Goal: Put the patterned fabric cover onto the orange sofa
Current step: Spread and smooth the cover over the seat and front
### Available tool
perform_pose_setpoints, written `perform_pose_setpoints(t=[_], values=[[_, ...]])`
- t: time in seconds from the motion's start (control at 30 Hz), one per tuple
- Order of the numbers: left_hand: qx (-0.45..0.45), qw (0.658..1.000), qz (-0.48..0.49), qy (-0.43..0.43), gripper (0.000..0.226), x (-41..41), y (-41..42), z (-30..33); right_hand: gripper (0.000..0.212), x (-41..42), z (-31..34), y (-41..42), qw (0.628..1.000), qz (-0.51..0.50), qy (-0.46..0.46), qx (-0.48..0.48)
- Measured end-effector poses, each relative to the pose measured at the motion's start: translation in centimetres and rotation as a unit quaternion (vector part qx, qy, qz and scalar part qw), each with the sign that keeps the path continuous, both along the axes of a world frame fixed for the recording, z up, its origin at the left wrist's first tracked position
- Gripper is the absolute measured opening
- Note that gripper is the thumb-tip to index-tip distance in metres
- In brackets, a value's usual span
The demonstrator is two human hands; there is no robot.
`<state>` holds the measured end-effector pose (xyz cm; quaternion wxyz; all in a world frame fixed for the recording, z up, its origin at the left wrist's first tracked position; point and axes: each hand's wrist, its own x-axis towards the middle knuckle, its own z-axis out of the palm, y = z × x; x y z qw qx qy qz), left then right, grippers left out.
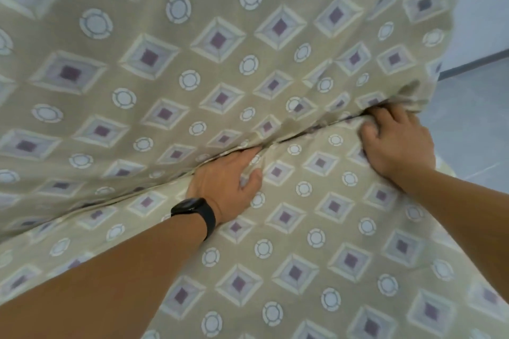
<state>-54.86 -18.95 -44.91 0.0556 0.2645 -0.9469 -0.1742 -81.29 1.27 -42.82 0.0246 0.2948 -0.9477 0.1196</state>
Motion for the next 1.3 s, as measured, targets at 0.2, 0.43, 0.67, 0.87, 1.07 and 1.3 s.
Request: perform_pose_setpoints(t=[0.2, 0.43, 0.67, 0.87, 1.07, 1.3], values=[[-0.032, 0.999, -0.005, 0.003, 0.053, -0.2, 0.3, -0.2, 0.055, 0.4, 0.0, -0.9, 0.997, -0.032, -0.003, 0.063], [-0.166, 0.982, -0.042, -0.081, 0.057, 0.0, 2.2, 1.4, 0.068, 15.6, -0.3, 4.0, 0.984, 0.092, -0.084, 0.131], [0.044, 0.979, -0.027, -0.197, 0.051, 11.9, 11.7, 16.5, 0.059, 24.1, 14.6, 11.4, 0.908, 0.158, -0.252, 0.295], [0.227, 0.956, 0.113, -0.145, 0.039, 19.6, 23.0, 37.9, 0.044, 30.1, 39.5, 17.2, 0.891, 0.074, -0.435, 0.101], [0.279, 0.956, 0.018, -0.088, 0.029, 24.5, 31.7, 51.2, 0.037, 38.1, 52.9, 23.2, 0.889, 0.079, -0.447, 0.059], [0.265, 0.953, -0.027, -0.144, 0.026, 28.4, 34.1, 56.6, 0.037, 44.1, 56.3, 28.4, 0.902, 0.071, -0.419, 0.078]])
